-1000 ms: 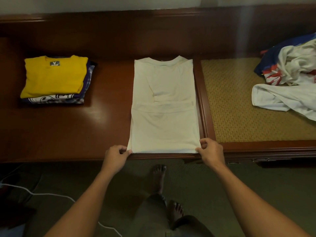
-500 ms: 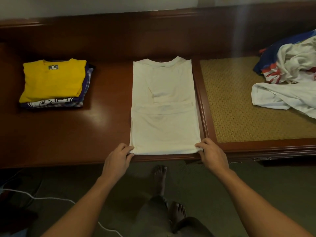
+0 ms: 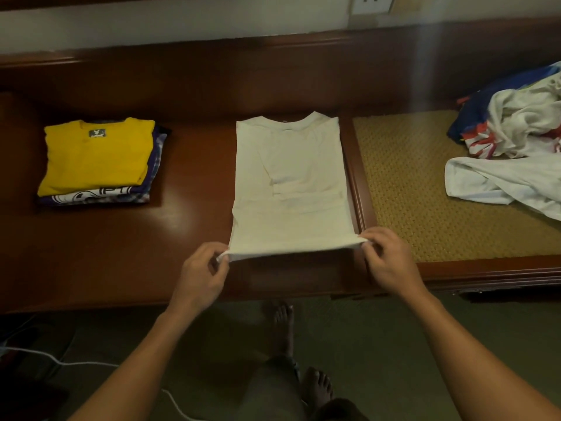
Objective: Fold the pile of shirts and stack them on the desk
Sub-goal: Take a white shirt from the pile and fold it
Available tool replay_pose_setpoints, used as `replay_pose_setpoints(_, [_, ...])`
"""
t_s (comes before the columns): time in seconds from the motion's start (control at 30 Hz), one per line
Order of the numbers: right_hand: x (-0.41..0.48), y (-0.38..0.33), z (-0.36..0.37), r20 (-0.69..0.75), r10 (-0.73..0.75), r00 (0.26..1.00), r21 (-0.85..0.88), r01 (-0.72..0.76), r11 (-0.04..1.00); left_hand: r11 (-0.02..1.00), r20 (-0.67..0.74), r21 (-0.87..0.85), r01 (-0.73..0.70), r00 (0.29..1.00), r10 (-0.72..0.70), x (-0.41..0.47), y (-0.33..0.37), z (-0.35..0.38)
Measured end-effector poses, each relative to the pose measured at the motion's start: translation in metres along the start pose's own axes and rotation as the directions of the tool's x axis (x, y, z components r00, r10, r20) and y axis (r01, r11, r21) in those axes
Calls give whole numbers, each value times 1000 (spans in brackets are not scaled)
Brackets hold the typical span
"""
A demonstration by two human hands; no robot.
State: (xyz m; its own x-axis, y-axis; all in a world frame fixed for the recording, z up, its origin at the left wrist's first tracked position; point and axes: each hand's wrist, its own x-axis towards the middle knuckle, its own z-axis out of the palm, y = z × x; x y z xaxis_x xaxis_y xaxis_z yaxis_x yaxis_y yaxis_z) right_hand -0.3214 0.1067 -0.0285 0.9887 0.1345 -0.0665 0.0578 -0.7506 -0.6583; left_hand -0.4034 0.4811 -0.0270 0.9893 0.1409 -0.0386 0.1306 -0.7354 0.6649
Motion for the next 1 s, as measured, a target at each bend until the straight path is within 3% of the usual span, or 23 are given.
replay_pose_setpoints(0.27, [118, -57, -49, -215, 39, 976, 125, -12, 992, 999, -206, -43, -16, 979, 7, 132, 31, -57])
replay_pose_setpoints(0.37, [164, -66, -52, -234, 104, 967, 174, -63, 983, 999, -187, -38, -29, 982, 21, 189, 31, -69])
replay_pose_setpoints(0.63, [259, -68, -43, -146, 276, 950, 255, -233, 938, 991, -72, -104, 86, 993, -94, 293, 27, -64])
replay_pose_setpoints(1.0, [368, -18, 12, 65, 336, 940, 170, -342, 924, 952, 20, -128, 278, 960, -278, 385, -7, -18])
